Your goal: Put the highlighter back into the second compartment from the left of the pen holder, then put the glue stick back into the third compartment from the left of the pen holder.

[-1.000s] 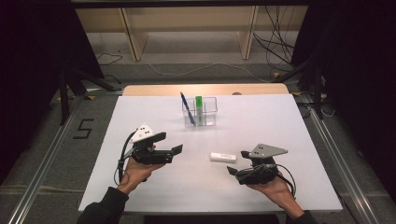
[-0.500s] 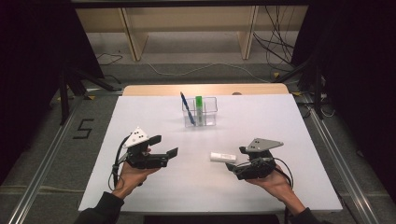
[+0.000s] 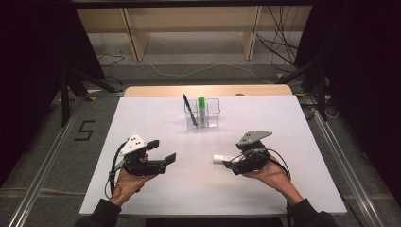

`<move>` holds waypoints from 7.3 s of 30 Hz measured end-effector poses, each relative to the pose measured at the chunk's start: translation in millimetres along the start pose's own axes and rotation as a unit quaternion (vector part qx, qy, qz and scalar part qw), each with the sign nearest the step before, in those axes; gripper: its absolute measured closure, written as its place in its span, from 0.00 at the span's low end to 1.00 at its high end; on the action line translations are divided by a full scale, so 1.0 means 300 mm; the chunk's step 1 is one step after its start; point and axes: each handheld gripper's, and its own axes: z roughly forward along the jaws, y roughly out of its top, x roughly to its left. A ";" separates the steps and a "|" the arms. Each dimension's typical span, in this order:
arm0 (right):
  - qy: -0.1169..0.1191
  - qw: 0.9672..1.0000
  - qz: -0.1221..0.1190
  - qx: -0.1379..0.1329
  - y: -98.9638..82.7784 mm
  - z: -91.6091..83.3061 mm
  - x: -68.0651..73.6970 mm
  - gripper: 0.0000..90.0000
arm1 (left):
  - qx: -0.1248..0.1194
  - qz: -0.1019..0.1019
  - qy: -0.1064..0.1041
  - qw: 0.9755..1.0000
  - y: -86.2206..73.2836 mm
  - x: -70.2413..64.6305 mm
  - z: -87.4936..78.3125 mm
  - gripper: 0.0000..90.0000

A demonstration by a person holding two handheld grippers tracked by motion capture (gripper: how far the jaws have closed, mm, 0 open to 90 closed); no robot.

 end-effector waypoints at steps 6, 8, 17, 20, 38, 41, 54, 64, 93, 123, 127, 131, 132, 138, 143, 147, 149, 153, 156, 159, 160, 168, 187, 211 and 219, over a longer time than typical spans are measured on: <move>0.006 1.000 -0.006 0.025 0.021 0.027 -0.022 0.19 | -0.004 0.002 0.003 1.000 -0.006 0.001 -0.014 0.17; 0.005 0.999 -0.009 0.035 0.024 0.039 -0.030 0.19 | -0.004 -0.001 0.001 1.000 -0.008 -0.002 -0.016 0.17; 0.002 0.998 -0.018 0.060 0.035 0.071 -0.048 0.20 | -0.005 0.002 0.002 1.000 -0.015 -0.002 -0.015 0.17; -0.002 0.998 -0.021 0.065 0.043 0.081 -0.052 0.20 | -0.005 0.002 0.002 1.000 -0.015 -0.003 -0.013 0.17; 0.011 0.992 -0.047 0.113 0.064 0.114 -0.065 0.27 | -0.018 0.011 0.006 1.000 -0.017 -0.001 -0.012 0.17; 0.014 0.991 -0.050 0.127 0.064 0.125 -0.066 0.28 | -0.019 0.014 0.006 1.000 -0.022 -0.002 -0.013 0.17; 0.022 0.981 -0.079 0.178 0.080 0.196 -0.060 0.39 | -0.023 0.022 0.007 0.999 -0.033 -0.001 -0.021 0.17; 0.035 0.974 -0.100 0.202 0.104 0.228 -0.058 0.46 | -0.021 0.020 0.005 1.000 -0.035 -0.003 -0.018 0.17; 0.041 0.960 -0.133 0.243 0.112 0.283 -0.032 0.63 | -0.020 0.019 0.004 1.000 -0.035 0.001 -0.020 0.17; 0.037 0.944 -0.164 0.284 0.133 0.301 -0.016 0.75 | -0.022 0.020 0.005 1.000 -0.035 0.001 -0.023 0.17; 0.034 0.942 -0.167 0.290 0.137 0.302 -0.012 0.75 | -0.022 0.020 0.005 1.000 -0.035 0.001 -0.024 0.17; 0.034 0.942 -0.166 0.289 0.136 0.301 -0.009 0.75 | -0.022 0.020 0.005 1.000 -0.035 0.001 -0.023 0.17; 0.034 0.942 -0.168 0.288 0.136 0.300 -0.009 0.75 | -0.023 0.020 0.005 1.000 -0.035 0.001 -0.024 0.17; 0.023 0.955 -0.153 0.254 0.147 0.269 -0.023 0.76 | -0.025 0.022 0.007 0.999 -0.035 0.001 -0.024 0.17; 0.007 0.970 -0.132 0.205 0.169 0.230 -0.047 0.76 | -0.029 0.020 0.007 0.999 -0.035 0.002 -0.027 0.17; -0.011 0.981 -0.113 0.156 0.186 0.208 -0.056 0.76 | -0.031 0.015 0.006 0.999 -0.035 0.003 -0.026 0.17; -0.017 0.986 -0.104 0.131 0.196 0.197 -0.059 0.76 | -0.031 0.016 0.006 0.999 -0.036 0.003 -0.027 0.17; -0.022 0.991 -0.093 0.099 0.210 0.182 -0.064 0.76 | -0.032 0.016 0.007 0.999 -0.035 0.003 -0.027 0.17; -0.021 0.994 -0.077 0.070 0.220 0.171 -0.073 0.76 | -0.033 0.015 0.008 0.999 -0.035 0.003 -0.028 0.17; -0.023 0.997 -0.062 0.046 0.229 0.160 -0.087 0.76 | -0.033 0.015 0.009 0.999 -0.035 0.003 -0.028 0.17; -0.024 0.997 -0.059 0.037 0.231 0.157 -0.092 0.76 | -0.033 0.015 0.009 0.999 -0.035 0.004 -0.028 0.17; -0.026 0.999 -0.016 -0.011 0.242 0.137 -0.125 0.76 | -0.034 0.015 0.011 0.999 -0.035 0.004 -0.028 0.17; -0.041 0.991 0.069 -0.103 0.284 0.112 -0.198 0.76 | -0.042 0.012 0.016 0.999 -0.035 0.006 -0.033 0.17; -0.069 0.986 0.086 -0.124 0.395 0.120 -0.232 0.76 | -0.047 0.010 0.018 0.999 -0.035 0.008 -0.037 0.17; -0.081 0.985 0.087 -0.123 0.430 0.135 -0.247 0.76 | -0.047 0.010 0.019 0.999 -0.035 0.009 -0.037 0.17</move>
